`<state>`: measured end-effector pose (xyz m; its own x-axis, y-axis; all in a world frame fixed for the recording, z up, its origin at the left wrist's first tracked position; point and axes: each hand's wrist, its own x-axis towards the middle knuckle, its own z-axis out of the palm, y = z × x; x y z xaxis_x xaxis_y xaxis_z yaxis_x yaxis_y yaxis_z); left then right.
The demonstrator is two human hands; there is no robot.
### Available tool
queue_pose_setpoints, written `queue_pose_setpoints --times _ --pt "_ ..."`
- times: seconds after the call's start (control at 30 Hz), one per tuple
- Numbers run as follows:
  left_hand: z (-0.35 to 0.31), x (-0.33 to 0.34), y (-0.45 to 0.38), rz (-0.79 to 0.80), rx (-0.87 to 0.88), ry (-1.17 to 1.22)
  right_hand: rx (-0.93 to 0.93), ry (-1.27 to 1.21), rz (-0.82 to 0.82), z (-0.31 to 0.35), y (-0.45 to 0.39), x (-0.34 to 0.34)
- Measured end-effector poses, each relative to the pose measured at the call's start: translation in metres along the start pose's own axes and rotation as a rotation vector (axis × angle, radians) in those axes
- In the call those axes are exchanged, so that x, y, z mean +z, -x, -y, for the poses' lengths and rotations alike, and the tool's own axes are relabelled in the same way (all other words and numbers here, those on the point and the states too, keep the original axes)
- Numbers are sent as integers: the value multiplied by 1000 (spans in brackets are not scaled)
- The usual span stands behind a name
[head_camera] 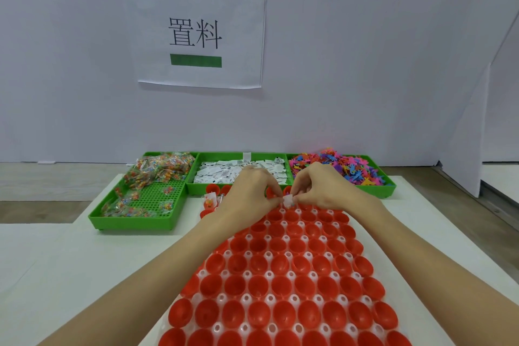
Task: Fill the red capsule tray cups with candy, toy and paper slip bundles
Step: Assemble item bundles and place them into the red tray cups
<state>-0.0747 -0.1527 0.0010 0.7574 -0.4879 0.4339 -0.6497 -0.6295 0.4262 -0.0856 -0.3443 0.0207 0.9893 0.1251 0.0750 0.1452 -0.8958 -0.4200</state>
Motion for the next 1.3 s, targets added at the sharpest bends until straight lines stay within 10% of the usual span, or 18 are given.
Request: queue_pose_setpoints --times 0.5,0.93,1.17,1.3 --pt "-13 20 -11 -4 -16 -120 -31 115 67 10 0 -21" --pt "-6 -12 3 -94 16 23 39 -432 -405 -10 77 -20" --pt "60 -51 48 -284 -246 -219 91 -643 -476 -15 108 13" --pt "104 -76 66 -63 -483 -361 71 -554 -482 -8 109 12"
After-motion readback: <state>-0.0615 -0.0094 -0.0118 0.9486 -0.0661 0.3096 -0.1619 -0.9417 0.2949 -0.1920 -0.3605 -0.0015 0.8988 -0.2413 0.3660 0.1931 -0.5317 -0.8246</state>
